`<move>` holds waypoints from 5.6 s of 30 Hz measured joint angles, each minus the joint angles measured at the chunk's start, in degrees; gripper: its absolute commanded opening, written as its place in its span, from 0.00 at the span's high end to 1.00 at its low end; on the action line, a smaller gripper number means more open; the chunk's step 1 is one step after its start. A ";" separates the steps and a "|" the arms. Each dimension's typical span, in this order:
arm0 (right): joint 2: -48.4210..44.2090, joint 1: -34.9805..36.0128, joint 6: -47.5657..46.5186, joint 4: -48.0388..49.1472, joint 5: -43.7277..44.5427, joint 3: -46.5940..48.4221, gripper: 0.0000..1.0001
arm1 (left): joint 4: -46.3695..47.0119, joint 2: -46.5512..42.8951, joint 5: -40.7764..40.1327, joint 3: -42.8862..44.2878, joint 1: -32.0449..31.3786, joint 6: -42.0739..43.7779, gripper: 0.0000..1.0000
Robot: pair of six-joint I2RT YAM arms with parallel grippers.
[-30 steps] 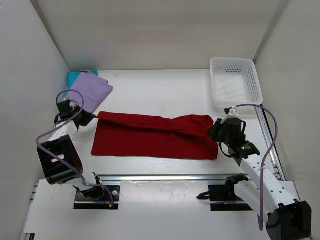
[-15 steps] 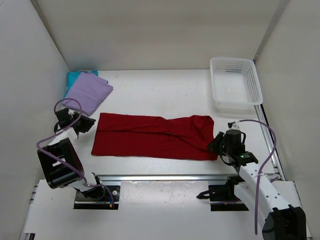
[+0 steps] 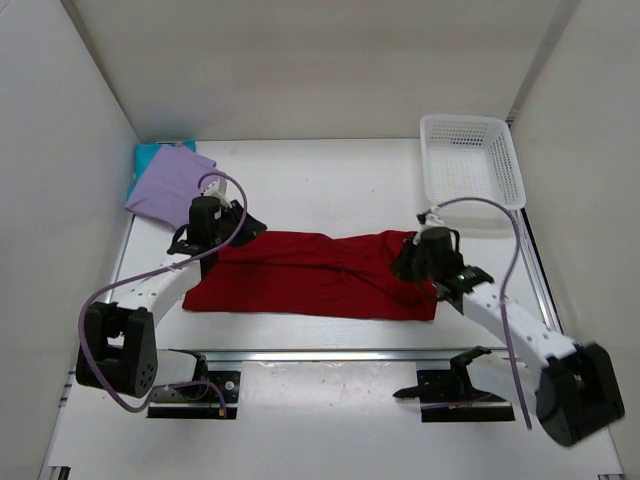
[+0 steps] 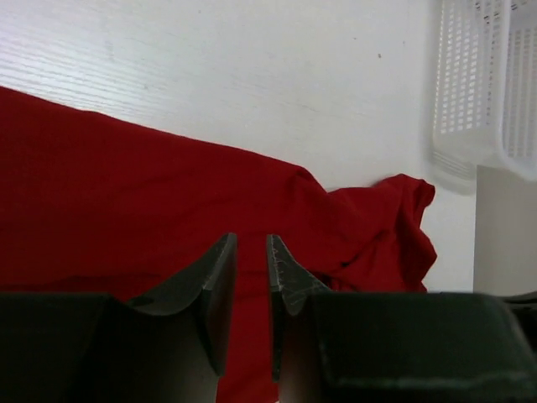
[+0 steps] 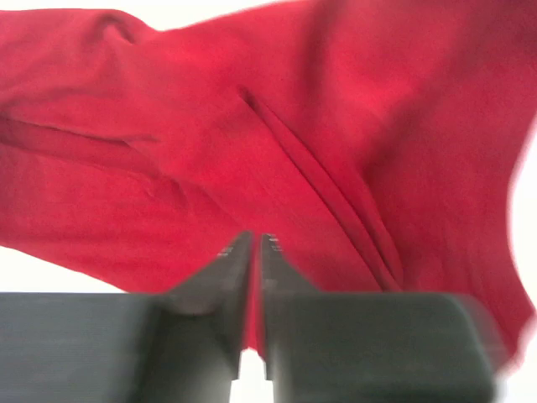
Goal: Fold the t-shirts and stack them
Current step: Fold the other side of the tshirt into a rectangle, then rotate the tshirt 90 degrees
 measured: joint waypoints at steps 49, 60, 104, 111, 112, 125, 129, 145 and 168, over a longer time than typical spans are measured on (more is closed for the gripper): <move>20.59 20.79 2.93 2.05 -4.13 8.72 0.87 | 12.85 1.20 -0.15 -13.07 -3.52 -7.28 0.72; 14.08 14.86 2.16 1.38 -9.09 8.70 0.93 | 12.85 0.70 -0.15 -11.82 -2.60 -7.58 0.71; 36.00 -25.42 0.63 26.86 -11.72 11.89 0.99 | 28.44 20.85 12.02 -15.76 20.11 -19.87 0.76; 36.26 -25.16 -1.51 27.26 -8.13 14.99 0.66 | 28.65 20.52 12.83 -15.98 20.76 -20.68 0.76; 36.24 -25.16 -1.70 27.17 -7.89 15.02 0.67 | 28.41 20.13 12.87 -15.98 20.63 -20.68 0.76; 22.49 -13.79 0.28 24.02 -7.98 9.90 0.96 | 23.80 10.64 9.07 -12.35 13.27 -16.65 0.75; 25.11 -12.26 1.95 23.98 -10.45 3.58 1.00 | 26.80 18.38 11.89 -13.09 17.55 -19.43 0.76; 13.84 -8.98 4.35 13.97 -6.71 -2.80 0.81 | 27.23 5.38 11.26 -21.00 23.67 -23.58 0.66; 92.11 -1.36 -1.38 0.52 -17.03 96.28 0.57 | 12.26 -12.17 10.12 -18.86 -1.16 -8.96 0.61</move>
